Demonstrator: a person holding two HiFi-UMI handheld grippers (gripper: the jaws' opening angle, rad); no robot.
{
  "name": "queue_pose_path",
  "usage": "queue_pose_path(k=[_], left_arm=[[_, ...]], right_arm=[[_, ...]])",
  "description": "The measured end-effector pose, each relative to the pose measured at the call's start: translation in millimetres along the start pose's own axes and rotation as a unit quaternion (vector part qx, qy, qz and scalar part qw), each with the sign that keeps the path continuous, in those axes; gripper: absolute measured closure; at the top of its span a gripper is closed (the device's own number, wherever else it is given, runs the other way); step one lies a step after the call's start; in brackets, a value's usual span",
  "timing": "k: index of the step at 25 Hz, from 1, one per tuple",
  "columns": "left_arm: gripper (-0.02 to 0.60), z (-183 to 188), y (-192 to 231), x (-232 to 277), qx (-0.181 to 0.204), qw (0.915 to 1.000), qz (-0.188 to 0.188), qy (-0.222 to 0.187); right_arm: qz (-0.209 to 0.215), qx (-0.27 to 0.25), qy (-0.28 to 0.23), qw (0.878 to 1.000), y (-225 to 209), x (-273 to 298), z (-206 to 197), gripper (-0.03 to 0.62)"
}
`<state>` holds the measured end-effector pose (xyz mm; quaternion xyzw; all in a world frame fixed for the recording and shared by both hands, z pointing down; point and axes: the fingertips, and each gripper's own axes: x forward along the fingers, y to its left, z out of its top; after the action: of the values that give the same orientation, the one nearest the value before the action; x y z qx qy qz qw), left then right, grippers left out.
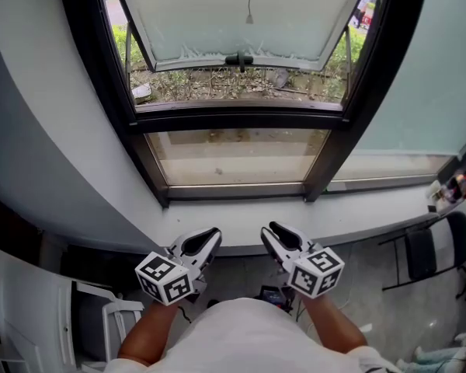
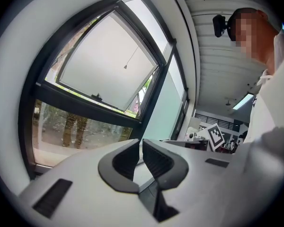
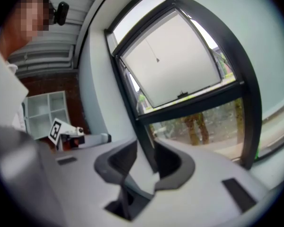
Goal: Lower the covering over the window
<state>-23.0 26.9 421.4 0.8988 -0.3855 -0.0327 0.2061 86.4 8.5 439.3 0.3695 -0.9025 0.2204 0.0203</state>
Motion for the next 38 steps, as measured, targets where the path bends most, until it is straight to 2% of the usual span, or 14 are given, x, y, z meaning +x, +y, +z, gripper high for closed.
queue_pose_path(k=[6,18,25,30,38], left_arm=[[0.557,7.0,14.4,-8.8,0.01,0.9999,-0.001,0.001],[0.538,14.6,25.8,-18.5,0.023,0.9992,-0.033,0.004],[0.538,18.2,28.3,-19.0,0.025,0.999,-0.038,0.002],[0.538,25.1,30.6,-9.7,0.021,0.999,-0.04,-0.004],[0.54,27.9,38.0,30.7,0.024,0.9991,-0.036,0.004]], right_arm=[[-0.019,-0.024,-0.002,1.0,10.0,12.7,-0.3,0.488],[-0.016,-0.08,-0.017,0.996,43.5,25.3,12.7,0.488],[-0.039,-0.088,-0.013,0.995,40.6,29.3,10.8,0.488],[-0.029,-0.064,-0.009,0.997,34.4,40.7,10.5,0.489],[0.003,-0.073,-0.019,0.997,1.5,60.5,31.2,0.49]])
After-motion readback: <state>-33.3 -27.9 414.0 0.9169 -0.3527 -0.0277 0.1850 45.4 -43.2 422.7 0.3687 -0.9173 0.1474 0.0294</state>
